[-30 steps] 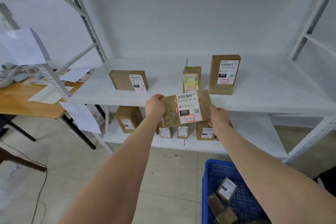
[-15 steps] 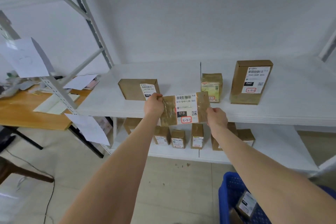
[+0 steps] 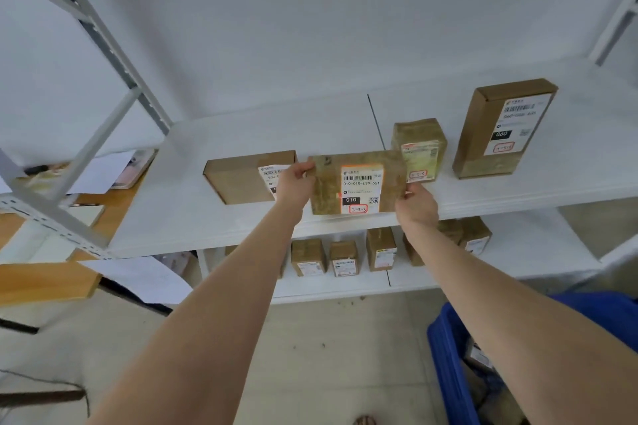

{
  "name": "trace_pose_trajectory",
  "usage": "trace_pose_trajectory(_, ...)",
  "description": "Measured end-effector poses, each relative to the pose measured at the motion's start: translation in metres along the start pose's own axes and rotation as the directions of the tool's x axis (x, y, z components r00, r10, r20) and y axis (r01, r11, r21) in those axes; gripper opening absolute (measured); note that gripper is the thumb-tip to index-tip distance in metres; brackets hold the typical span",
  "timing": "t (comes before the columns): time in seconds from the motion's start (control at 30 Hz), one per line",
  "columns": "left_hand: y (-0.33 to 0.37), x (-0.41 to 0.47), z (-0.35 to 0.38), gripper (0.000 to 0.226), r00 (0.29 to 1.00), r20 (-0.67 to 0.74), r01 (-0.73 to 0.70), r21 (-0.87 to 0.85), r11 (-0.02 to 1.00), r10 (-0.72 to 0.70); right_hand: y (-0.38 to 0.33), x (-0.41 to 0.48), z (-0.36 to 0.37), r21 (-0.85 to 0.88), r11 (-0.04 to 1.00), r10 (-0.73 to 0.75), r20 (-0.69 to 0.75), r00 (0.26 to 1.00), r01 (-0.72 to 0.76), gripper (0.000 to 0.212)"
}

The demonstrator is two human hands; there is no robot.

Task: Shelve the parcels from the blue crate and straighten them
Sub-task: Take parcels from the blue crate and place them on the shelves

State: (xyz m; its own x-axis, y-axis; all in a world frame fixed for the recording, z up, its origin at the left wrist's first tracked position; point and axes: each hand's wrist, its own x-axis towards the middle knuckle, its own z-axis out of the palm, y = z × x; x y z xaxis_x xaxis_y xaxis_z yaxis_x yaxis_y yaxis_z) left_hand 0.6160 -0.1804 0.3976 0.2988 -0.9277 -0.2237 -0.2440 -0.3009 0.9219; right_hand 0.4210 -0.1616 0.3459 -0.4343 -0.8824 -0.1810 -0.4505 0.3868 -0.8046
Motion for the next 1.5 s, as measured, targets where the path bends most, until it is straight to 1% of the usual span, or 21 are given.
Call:
trace_pose_trajectory(0.17, -0.015, 0.008, 0.003, 0.044, 0.998, -0.054, -0.019, 0.027, 0.999, 0.020, 0.004, 0.007, 0.012, -0.018, 1.000, -0.005, 0.014, 1.000, 0.005, 0.018)
trace_pose_trajectory(0.27, -0.021, 0.007, 0.005, 0.042, 0.996, -0.083, -0.018, 0.051, 0.999, 0.022, 0.006, 0.013, 0.017, -0.019, 1.000, -0.011, 0.011, 1.000, 0.011, 0.016)
trace_pose_trajectory(0.4, -0.022, 0.001, 0.006, 0.037, 0.991, -0.127, -0.035, 0.101, 0.994, 0.048, 0.009, 0.015, 0.023, -0.021, 1.000, -0.005, 0.025, 1.000, 0.006, 0.019)
trace_pose_trajectory(0.57, -0.025, -0.002, 0.006, 0.036, 0.987, -0.140, -0.052, 0.211, 0.976, 0.082, 0.011, 0.013, 0.030, -0.036, 0.999, -0.005, 0.022, 1.000, 0.006, 0.022)
trace_pose_trajectory(0.67, -0.024, -0.004, 0.006, 0.038, 0.987, -0.128, -0.057, 0.266, 0.962, 0.094, 0.009, 0.013, 0.029, -0.034, 0.999, 0.013, 0.048, 0.999, -0.011, 0.022)
trace_pose_trajectory(0.7, -0.024, -0.006, 0.007, 0.039, 0.987, -0.121, -0.065, 0.299, 0.952, 0.105, 0.007, 0.011, 0.028, -0.034, 0.999, 0.023, 0.052, 0.998, -0.021, 0.025)
trace_pose_trajectory(0.73, -0.024, -0.008, 0.007, 0.040, 0.986, -0.111, -0.079, 0.347, 0.935, 0.124, 0.005, 0.008, 0.027, -0.043, 0.999, 0.035, 0.047, 0.998, -0.033, 0.033)
trace_pose_trajectory(0.77, -0.023, -0.010, 0.008, 0.040, 0.983, -0.102, -0.100, 0.403, 0.910, 0.153, 0.003, 0.004, 0.024, -0.071, 0.997, 0.031, 0.013, 0.999, -0.030, 0.044)
trace_pose_trajectory(0.8, -0.023, -0.013, 0.009, 0.042, 0.978, -0.091, -0.127, 0.460, 0.879, 0.189, 0.001, 0.000, 0.022, -0.132, 0.991, -0.018, -0.049, 0.999, 0.012, 0.050)
trace_pose_trajectory(0.83, -0.022, -0.015, 0.011, 0.043, 0.969, -0.075, -0.164, 0.518, 0.839, 0.236, -0.001, -0.002, 0.018, -0.221, 0.971, -0.121, -0.110, 0.987, 0.095, 0.051)
trace_pose_trajectory(0.87, -0.021, -0.018, 0.012, 0.046, 0.955, -0.045, -0.216, 0.577, 0.788, 0.294, -0.003, -0.005, 0.015, -0.322, 0.924, -0.264, -0.145, 0.954, 0.207, 0.049)
trace_pose_trajectory(0.9, -0.020, -0.020, 0.014, 0.048, 0.935, 0.001, -0.275, 0.632, 0.724, 0.355, -0.007, -0.006, 0.012, -0.414, 0.850, -0.413, -0.136, 0.901, 0.327, 0.047)
trace_pose_trajectory(0.93, -0.019, -0.022, 0.016, 0.050, 0.913, 0.058, -0.333, 0.680, 0.653, 0.405, -0.011, -0.005, 0.011, -0.486, 0.760, -0.536, -0.092, 0.839, 0.432, 0.047)
trace_pose_trajectory(0.97, -0.017, -0.023, 0.019, 0.053, 0.892, 0.121, -0.382, 0.718, 0.582, 0.436, -0.017, -0.005, 0.012, -0.536, 0.672, -0.617, -0.024, 0.786, 0.511, 0.049)
trace_pose_trajectory(1.0, -0.016, -0.024, 0.023, 0.057, 0.876, 0.183, -0.418, 0.749, 0.514, 0.447, -0.024, -0.004, 0.014, -0.566, 0.597, -0.659, 0.058, 0.750, 0.568, 0.054)
trace_pose_trajectory(1.03, -0.017, -0.023, 0.027, 0.060, 0.863, 0.235, -0.443, 0.776, 0.449, 0.446, -0.030, -0.005, 0.016, -0.590, 0.532, -0.670, 0.144, 0.728, 0.607, 0.059)
trace_pose_trajectory(1.1, -0.019, -0.019, 0.034, 0.065, 0.856, 0.299, -0.455, 0.822, 0.342, 0.421, -0.038, -0.004, 0.024, -0.636, 0.432, -0.639, 0.285, 0.715, 0.639, 0.069)
trace_pose_trajectory(1.2, -0.022, -0.012, 0.038, 0.068, 0.873, 0.314, -0.423, 0.868, 0.261, 0.374, -0.043, 0.001, 0.029, -0.699, 0.344, -0.578, 0.369, 0.728, 0.627, 0.073)
trace_pose_trajectory(1.27, -0.023, -0.008, 0.038, 0.068, 0.873, 0.328, -0.420, 0.882, 0.214, 0.361, -0.042, 0.002, 0.030, -0.708, 0.322, -0.550, 0.400, 0.733, 0.629, 0.069)
trace_pose_trajectory(1.33, -0.023, -0.005, 0.038, 0.067, 0.870, 0.345, -0.425, 0.886, 0.184, 0.351, -0.040, 0.003, 0.031, -0.701, 0.325, -0.541, 0.414, 0.733, 0.635, 0.068)
trace_pose_trajectory(1.5, -0.020, -0.002, 0.037, 0.067, 0.861, 0.364, -0.435, 0.889, 0.143, 0.356, -0.037, 0.006, 0.033, -0.677, 0.352, -0.581, 0.383, 0.718, 0.646, 0.061)
